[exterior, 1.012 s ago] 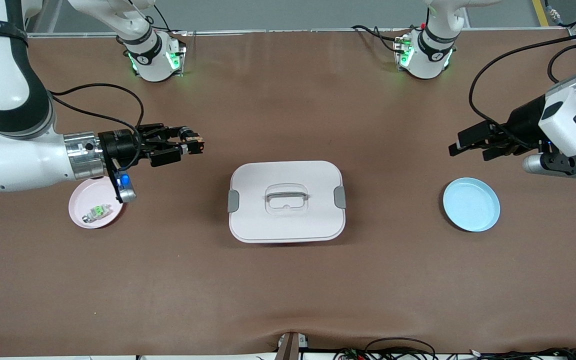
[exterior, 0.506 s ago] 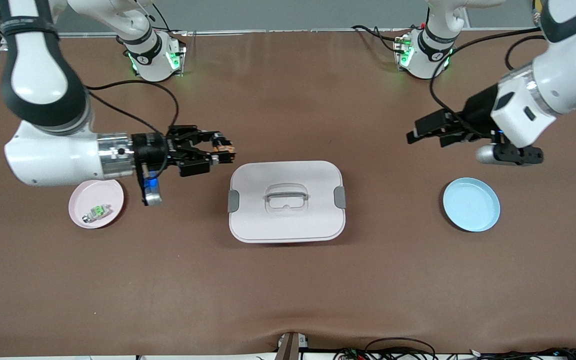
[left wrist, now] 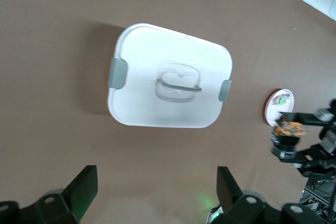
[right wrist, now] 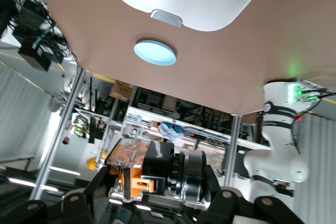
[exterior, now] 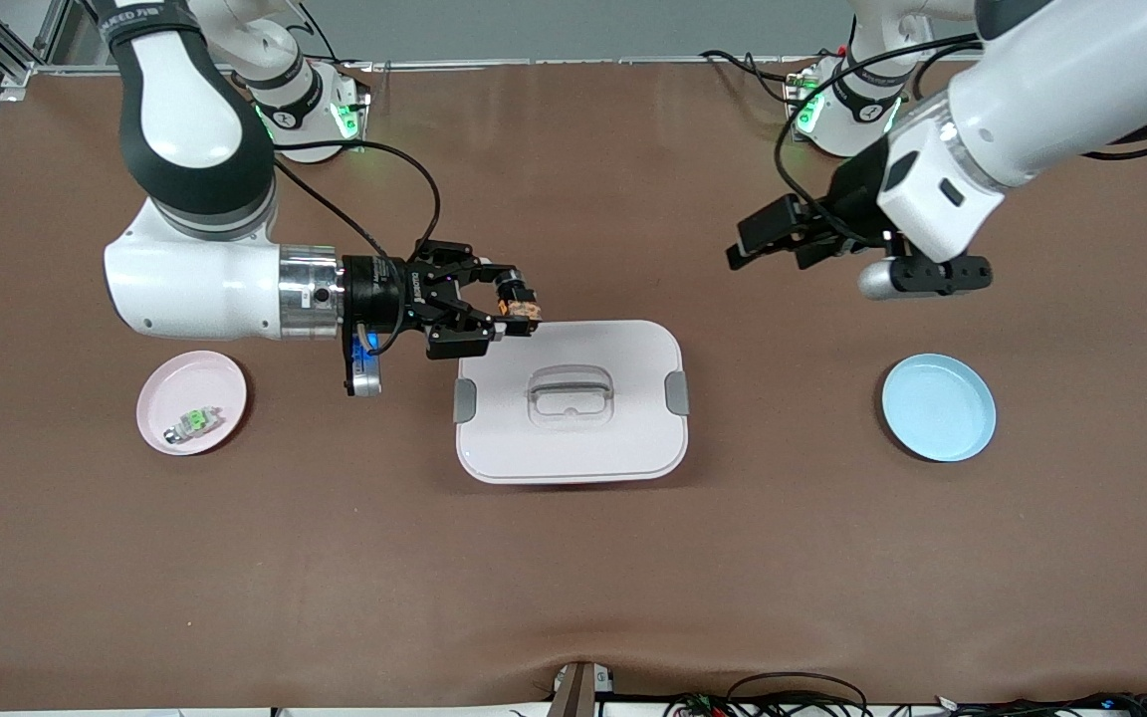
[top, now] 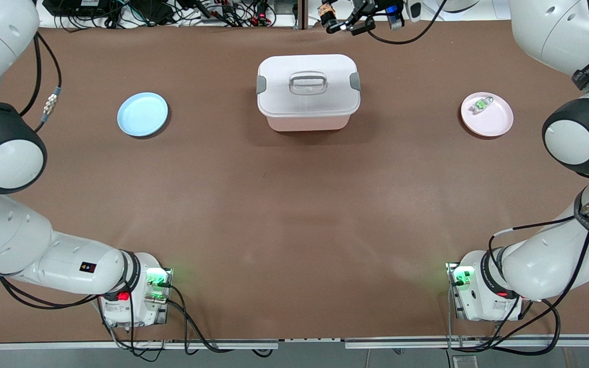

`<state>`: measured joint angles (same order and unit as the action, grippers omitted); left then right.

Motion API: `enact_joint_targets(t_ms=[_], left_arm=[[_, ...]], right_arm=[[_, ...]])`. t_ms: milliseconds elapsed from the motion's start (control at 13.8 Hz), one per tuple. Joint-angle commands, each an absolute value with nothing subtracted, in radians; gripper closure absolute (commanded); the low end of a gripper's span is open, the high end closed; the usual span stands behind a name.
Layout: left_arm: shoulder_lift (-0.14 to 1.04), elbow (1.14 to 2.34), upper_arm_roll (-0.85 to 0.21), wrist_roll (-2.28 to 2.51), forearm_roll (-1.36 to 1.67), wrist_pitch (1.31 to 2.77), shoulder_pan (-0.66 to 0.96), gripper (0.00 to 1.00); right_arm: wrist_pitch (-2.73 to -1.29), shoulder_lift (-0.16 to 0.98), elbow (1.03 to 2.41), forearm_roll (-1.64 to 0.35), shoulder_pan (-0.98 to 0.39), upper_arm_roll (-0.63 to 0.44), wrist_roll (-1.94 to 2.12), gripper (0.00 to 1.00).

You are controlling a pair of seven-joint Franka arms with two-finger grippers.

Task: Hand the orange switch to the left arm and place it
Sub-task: 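Carry the orange switch over the box while the left gripper approaches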

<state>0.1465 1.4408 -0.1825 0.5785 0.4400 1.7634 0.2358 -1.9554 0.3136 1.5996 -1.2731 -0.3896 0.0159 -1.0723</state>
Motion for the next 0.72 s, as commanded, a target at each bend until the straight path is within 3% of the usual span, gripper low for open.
enact_joint_targets(t_ms=[0, 651], left_arm=[[0.166, 1.420, -0.178, 0.594, 0.439, 1.837, 0.287, 0.00], [0.181, 1.424, -0.179, 0.630, 0.367, 1.908, 0.388, 0.00]], right_arm=[[-2.052, 0.316, 1.588, -1.296, -0.461, 0.006, -1.161, 0.85], [-2.293, 0.330, 1.577, -1.295, -0.633, 0.006, -1.282, 0.85]])
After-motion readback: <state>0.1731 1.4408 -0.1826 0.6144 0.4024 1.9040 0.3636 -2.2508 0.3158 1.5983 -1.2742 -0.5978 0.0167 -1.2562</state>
